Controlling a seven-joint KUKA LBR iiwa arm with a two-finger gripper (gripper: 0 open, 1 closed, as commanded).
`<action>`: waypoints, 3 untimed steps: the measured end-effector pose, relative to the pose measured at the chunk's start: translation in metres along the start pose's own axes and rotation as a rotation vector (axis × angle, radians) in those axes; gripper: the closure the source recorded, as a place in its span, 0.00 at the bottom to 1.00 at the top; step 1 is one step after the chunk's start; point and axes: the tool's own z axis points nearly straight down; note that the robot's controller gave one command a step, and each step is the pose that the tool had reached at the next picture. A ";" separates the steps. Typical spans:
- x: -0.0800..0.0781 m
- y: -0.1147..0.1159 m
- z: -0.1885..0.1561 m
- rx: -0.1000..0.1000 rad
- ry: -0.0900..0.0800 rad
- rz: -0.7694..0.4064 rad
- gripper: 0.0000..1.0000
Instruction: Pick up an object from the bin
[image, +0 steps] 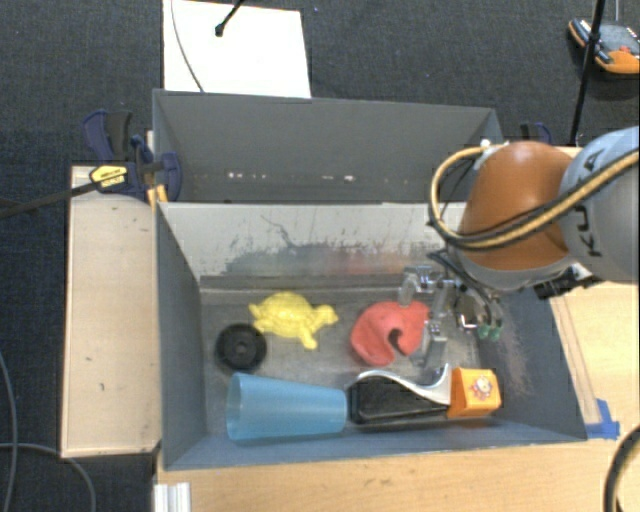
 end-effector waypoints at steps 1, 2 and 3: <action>-0.001 0.000 -0.005 0.000 -0.008 0.000 0.00; -0.018 -0.002 0.034 0.000 -0.017 0.002 0.00; -0.016 -0.007 0.093 0.000 -0.006 0.144 1.00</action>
Offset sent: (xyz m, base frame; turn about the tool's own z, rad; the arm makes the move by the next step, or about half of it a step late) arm 0.0236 -0.0038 -0.0686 -0.0138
